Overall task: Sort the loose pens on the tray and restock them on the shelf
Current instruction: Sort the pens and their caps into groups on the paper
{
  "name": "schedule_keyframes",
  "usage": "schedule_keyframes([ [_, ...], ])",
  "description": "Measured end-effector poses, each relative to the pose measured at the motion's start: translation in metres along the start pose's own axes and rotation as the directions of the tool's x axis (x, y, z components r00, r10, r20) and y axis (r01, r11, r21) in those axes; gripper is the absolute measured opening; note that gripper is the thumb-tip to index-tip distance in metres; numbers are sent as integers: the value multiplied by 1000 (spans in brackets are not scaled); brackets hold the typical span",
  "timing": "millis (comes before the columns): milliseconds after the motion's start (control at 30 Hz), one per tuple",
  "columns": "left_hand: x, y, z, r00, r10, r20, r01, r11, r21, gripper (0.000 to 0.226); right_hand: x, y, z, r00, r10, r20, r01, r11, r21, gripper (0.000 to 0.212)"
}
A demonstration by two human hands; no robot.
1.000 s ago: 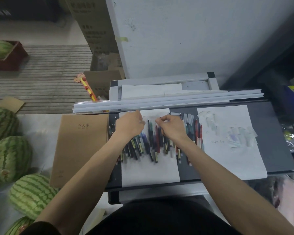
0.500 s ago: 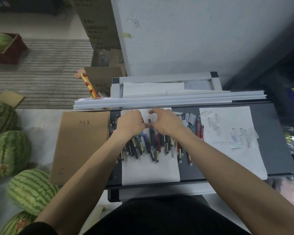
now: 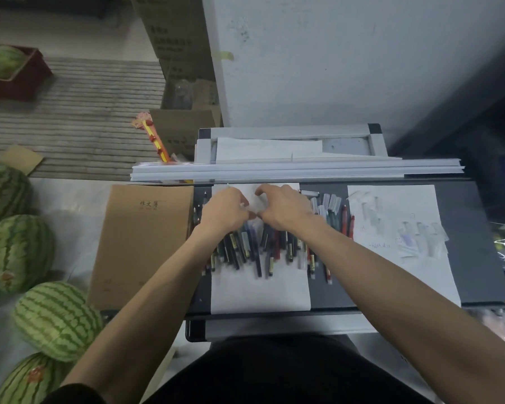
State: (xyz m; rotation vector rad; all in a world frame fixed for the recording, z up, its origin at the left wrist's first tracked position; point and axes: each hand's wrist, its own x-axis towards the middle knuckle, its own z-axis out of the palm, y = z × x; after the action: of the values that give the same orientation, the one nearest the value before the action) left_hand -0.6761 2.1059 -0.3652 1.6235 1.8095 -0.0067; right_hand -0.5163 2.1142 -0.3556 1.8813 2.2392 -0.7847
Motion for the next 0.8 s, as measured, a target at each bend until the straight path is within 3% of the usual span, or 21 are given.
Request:
schedule_keyframes([
  [200,-1,-4,7,974,-62,-217,47,996,-74,30,4,1,3,998,30,-58,-29,1000,3,36],
  [367,-1,-4,12,968,-74,-242,60,996,-65,43,8,-4,7,994,77,-72,-77,997,2,26],
  [467,-3,-1,9,969,-97,-226,38,968,-249,44,6,-4,4,976,189,-111,-153,950,271,22],
  [500,-3,-1,6,967,-127,-223,37,929,-369,44,3,-3,0,963,242,-117,-166,878,450,20],
  [567,-8,1,-2,965,-206,-160,70,796,-601,42,-7,3,-11,940,340,-9,-191,551,812,19],
  [633,-13,-7,-6,979,-200,-33,90,573,-815,34,-23,15,-17,951,229,207,-245,149,958,19],
  [667,-17,-13,-6,989,-147,30,92,435,-896,31,-30,22,-16,962,118,247,-251,22,968,18],
  [733,-25,-24,-1,997,4,80,77,222,-972,32,-43,33,-9,974,-70,214,-220,-102,970,21],
  [800,-33,-29,5,990,115,79,68,98,-993,30,-54,39,-3,969,-159,188,-215,-177,960,28],
])
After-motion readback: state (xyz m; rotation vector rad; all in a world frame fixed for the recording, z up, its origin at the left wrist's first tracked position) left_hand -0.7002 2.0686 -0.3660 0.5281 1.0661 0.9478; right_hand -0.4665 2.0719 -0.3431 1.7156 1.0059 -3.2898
